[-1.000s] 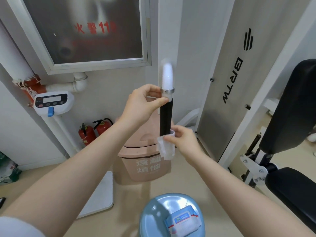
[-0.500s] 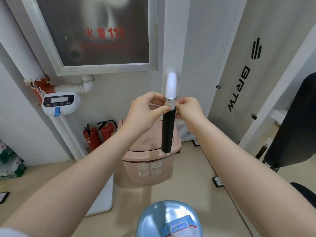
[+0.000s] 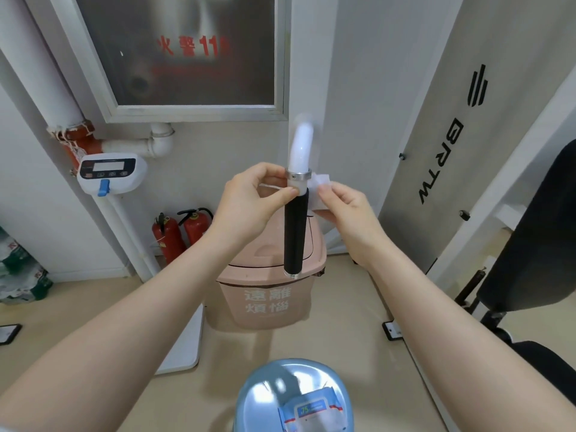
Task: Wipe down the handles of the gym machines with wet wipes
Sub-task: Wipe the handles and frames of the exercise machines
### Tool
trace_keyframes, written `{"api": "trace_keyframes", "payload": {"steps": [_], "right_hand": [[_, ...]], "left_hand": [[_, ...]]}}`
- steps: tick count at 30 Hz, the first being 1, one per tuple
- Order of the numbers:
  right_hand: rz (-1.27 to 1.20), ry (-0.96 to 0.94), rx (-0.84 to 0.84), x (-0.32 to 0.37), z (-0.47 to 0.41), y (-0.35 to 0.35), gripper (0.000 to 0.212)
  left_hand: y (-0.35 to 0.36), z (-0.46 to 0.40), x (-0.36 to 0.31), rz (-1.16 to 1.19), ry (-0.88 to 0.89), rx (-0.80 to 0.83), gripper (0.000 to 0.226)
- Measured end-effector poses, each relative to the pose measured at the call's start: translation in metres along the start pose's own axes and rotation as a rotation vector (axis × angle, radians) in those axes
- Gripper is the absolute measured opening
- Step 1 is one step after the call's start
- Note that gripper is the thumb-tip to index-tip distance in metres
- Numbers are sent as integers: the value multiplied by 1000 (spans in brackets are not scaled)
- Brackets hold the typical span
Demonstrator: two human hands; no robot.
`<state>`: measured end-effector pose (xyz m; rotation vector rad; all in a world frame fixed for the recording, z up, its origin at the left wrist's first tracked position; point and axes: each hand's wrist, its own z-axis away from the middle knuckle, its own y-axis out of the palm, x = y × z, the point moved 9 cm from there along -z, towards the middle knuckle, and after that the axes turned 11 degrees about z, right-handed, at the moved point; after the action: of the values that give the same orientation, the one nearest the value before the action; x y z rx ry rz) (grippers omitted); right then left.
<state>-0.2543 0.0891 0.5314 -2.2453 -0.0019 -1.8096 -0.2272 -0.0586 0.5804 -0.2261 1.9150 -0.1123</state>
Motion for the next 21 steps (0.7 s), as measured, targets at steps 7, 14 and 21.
{"api": "trace_keyframes", "payload": {"steps": [7,14,21], "right_hand": [[400,112,123,-52,18,21,19],[12,-79,-5,1,1,22,21],[326,263,213,-97,35,46,39]], "left_hand": [[-7,4,2,-45,1,-31,16],[-13,-1,1,-80,-14,13,18],[-13,-1,1,-84,0,42,18]]}}
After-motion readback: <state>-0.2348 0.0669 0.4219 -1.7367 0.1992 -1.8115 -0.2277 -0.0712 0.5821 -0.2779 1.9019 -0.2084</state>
